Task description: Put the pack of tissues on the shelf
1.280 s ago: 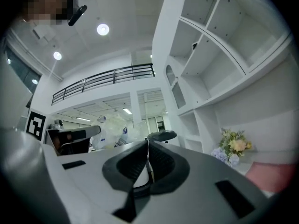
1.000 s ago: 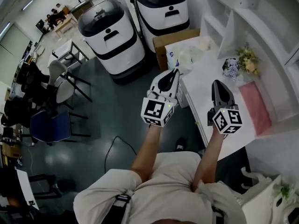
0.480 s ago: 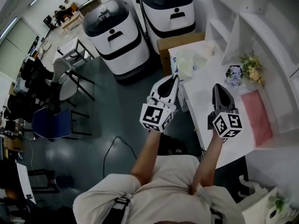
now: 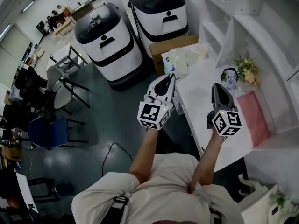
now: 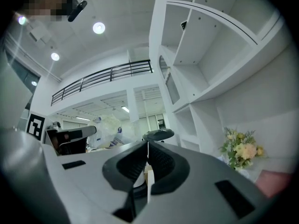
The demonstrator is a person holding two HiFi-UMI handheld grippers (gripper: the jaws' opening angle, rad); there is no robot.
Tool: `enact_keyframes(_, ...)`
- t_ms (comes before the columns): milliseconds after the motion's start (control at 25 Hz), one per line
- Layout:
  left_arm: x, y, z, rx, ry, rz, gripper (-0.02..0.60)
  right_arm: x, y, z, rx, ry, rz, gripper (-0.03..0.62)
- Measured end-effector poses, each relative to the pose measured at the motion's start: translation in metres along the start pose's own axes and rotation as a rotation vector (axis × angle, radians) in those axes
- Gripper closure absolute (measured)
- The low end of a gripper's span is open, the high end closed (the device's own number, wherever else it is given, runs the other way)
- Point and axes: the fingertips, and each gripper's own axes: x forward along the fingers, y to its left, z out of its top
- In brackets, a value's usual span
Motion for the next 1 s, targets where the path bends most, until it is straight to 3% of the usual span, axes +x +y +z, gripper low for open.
enact_keyframes(320,0.041,0.03,-0.025,-0.027,0.027,-0.049,0.571,0.033,-0.021,-0.004,0.005,0.007,-0.065,0.525)
enact_keyframes(480,0.06,0.052,-0.038,-0.053,0.047,-0.07,0.571,0.058,-0.02,-0.023,-0.001,0.057,-0.084,0.525)
enact_keyframes(680,0.079,0.094,-0.052,-0.1,0.046,-0.088,0.571,0.102,-0.017,-0.042,0.001,0.103,-0.104,0.525)
enact_keyframes(1000,0.128,0.166,-0.063,-0.167,0.025,-0.191,0.571,0.19,-0.01,-0.039,-0.001,0.088,-0.178,0.525)
